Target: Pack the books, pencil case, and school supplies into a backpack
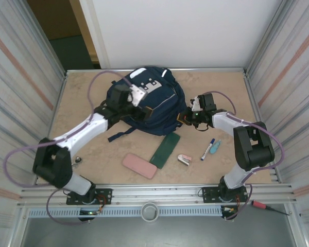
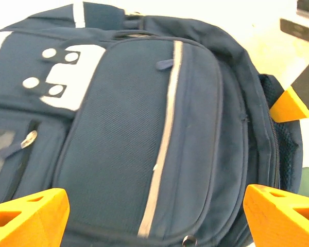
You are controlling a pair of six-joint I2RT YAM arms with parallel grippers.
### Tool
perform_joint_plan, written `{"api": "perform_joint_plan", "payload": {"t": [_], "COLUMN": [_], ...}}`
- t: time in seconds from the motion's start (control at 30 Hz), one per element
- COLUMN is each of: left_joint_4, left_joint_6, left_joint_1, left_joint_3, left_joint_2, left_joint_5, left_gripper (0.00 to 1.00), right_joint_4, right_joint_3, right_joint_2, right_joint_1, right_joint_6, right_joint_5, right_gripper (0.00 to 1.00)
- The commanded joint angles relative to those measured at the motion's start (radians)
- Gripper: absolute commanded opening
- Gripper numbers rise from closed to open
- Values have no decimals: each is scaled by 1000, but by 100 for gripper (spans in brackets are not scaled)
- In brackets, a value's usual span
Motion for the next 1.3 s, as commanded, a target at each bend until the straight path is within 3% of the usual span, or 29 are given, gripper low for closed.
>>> {"api": "perform_joint_plan", "payload": {"t": [0.0, 0.2, 0.43, 0.57, 0.67, 0.7, 0.73, 0.8, 0.93, 1.03, 1.13, 1.27], "left_joint_4": [-111, -191, -234, -218, -224, -224, -220, -205, -160, -121, -93, -76], "left_joint_6": [124, 161, 176, 175, 167, 157, 144, 113, 13, -66, -95, -102], "left_joint_1": [-53, -79, -94, -91, -81, -71, -57, -12, 99, 154, 170, 176], "left_joint_3": [113, 300, 405, 428, 442, 443, 442, 439, 440, 432, 412, 406], "left_joint_2": [127, 322, 463, 483, 451, 430, 409, 357, 282, 258, 245, 251], "left_joint_5": [-3, -72, -118, -143, -76, -36, 2, 96, 333, 454, 479, 492], "left_gripper": [88, 87, 83, 55, 27, 16, 11, 7, 5, 3, 2, 1], "right_joint_4": [22, 27, 28, 5, -75, -121, -160, -232, -364, -445, -448, -428], "right_joint_3": [26, 23, 18, 15, 26, 38, 49, 64, 50, 2, -76, -114], "right_joint_2": [3, 5, 2, 3, 3, 1, -3, -31, -156, -274, -363, -365], "right_joint_1": [9, 17, 17, 18, 17, 18, 19, 21, 53, 162, 321, 552], "right_joint_6": [-10, -8, -10, -30, -73, -93, -108, -135, -158, -115, 26, 236], "right_joint_5": [-2, -11, -12, 8, 77, 119, 157, 256, 470, 635, 725, 847], "right_gripper": [0, 0, 0, 0, 2, 8, 13, 32, 53, 72, 88, 97]}}
